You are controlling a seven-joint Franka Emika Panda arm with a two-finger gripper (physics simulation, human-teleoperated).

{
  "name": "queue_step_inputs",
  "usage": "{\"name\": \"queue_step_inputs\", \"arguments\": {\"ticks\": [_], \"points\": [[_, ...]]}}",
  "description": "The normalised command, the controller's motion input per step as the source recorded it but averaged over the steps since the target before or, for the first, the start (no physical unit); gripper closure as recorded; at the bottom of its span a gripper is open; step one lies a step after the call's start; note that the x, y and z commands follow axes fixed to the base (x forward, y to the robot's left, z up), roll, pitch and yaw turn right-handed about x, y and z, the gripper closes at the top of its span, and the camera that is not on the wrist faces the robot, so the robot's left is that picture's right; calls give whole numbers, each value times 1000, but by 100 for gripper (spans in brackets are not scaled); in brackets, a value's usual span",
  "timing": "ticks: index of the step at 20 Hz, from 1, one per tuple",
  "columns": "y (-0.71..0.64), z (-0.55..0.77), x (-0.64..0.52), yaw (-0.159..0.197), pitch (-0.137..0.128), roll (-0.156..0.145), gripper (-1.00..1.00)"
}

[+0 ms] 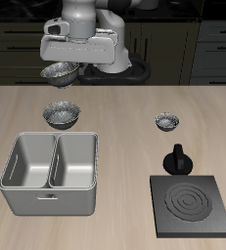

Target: Place the medium-sized bowl inside the right compartment of the bowl drainer

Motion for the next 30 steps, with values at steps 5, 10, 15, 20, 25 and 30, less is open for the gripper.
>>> {"name": "queue_step_inputs", "arguments": {"ticks": [5,10,15,20,25,30], "points": [[-215,32,347,51,7,-8,100],[-155,-34,281,-7,17,-24,100],[-165,-60,404,-2,26,-16,100],[-16,34,274,19,6,-9,100],[-121,215,330,21,-22,-9,100],[-92,20,241,28,1,-22,100]]}}
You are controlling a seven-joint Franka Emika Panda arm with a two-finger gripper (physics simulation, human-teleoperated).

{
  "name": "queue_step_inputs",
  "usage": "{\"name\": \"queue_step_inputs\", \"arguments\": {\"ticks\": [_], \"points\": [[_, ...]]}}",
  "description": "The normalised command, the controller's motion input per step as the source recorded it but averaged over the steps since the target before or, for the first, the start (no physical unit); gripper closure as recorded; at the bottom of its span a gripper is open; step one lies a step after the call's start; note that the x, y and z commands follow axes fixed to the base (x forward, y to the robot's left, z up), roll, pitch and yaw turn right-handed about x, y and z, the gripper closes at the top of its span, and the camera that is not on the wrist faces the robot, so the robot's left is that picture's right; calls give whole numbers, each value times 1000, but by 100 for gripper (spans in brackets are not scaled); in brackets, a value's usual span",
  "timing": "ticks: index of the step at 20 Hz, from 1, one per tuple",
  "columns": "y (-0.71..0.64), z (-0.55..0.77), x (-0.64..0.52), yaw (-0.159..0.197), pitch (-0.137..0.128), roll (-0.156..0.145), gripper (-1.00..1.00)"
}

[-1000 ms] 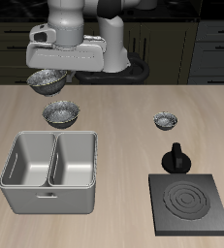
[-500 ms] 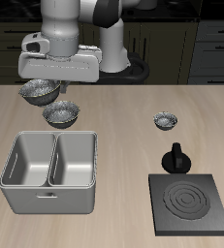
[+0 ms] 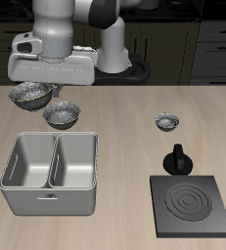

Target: Place the medium-sized bowl inside the right compartment of the bowl drainer

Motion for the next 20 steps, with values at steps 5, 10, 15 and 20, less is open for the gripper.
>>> {"name": "queue_step_inputs", "arguments": {"ticks": [5,10,15,20], "points": [[-33,-122,204,-13,11,3,100],[-21,-181,134,-7,13,-3,100],[-110,-359,133,-30,22,1,100],[173,-322,81,-5,31,15,100]]}}
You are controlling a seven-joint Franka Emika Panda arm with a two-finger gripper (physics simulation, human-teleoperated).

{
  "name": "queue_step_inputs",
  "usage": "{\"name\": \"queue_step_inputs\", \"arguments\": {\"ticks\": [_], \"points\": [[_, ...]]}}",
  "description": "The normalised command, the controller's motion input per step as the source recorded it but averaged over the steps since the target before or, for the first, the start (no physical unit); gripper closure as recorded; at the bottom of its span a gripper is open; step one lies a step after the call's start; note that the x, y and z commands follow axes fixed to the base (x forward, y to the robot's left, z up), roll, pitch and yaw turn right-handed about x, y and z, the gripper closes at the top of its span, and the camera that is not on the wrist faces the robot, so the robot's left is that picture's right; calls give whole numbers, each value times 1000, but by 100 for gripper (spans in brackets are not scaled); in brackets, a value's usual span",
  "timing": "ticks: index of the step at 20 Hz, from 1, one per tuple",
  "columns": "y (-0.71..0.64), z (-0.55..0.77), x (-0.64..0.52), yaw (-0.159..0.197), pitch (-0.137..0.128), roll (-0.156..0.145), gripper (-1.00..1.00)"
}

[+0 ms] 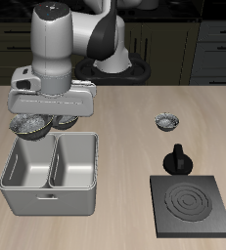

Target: Place the medium-sized bowl inside the right compartment of the bowl drainer

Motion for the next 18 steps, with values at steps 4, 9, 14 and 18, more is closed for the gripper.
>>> {"name": "queue_step_inputs", "arguments": {"ticks": [4,9,14,18], "points": [[237,-220,46,-30,17,34,100],[74,-190,29,-35,22,0,100],[-281,-286,16,-21,42,-89,-100],[-46,-100,-69,-5,15,-12,-100]]}}
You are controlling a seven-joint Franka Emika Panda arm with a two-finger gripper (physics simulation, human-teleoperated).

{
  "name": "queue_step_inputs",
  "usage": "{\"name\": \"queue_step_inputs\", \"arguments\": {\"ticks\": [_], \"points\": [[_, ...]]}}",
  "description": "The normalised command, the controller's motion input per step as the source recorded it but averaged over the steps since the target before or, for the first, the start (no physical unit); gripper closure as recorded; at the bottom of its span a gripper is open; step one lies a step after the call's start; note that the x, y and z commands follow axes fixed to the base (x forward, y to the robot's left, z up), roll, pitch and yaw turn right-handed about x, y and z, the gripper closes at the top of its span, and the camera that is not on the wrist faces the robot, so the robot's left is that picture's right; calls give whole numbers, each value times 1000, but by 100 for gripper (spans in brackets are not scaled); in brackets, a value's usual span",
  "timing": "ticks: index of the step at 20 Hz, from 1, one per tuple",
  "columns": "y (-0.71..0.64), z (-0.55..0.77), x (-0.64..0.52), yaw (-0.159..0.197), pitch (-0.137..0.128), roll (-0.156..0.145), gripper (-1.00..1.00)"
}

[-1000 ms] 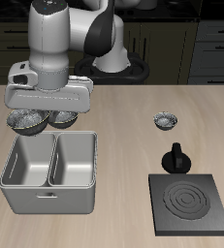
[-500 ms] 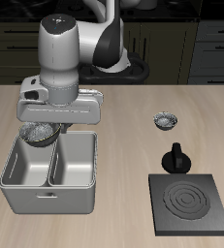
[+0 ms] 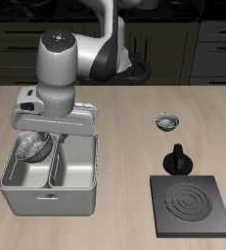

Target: Place the medium-sized bowl inside the right compartment of the bowl drainer

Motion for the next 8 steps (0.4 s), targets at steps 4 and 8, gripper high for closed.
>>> {"name": "queue_step_inputs", "arguments": {"ticks": [4,8], "points": [[-1,-62,-96,5,5,4,-100],[182,57,-158,20,-12,42,-100]]}}
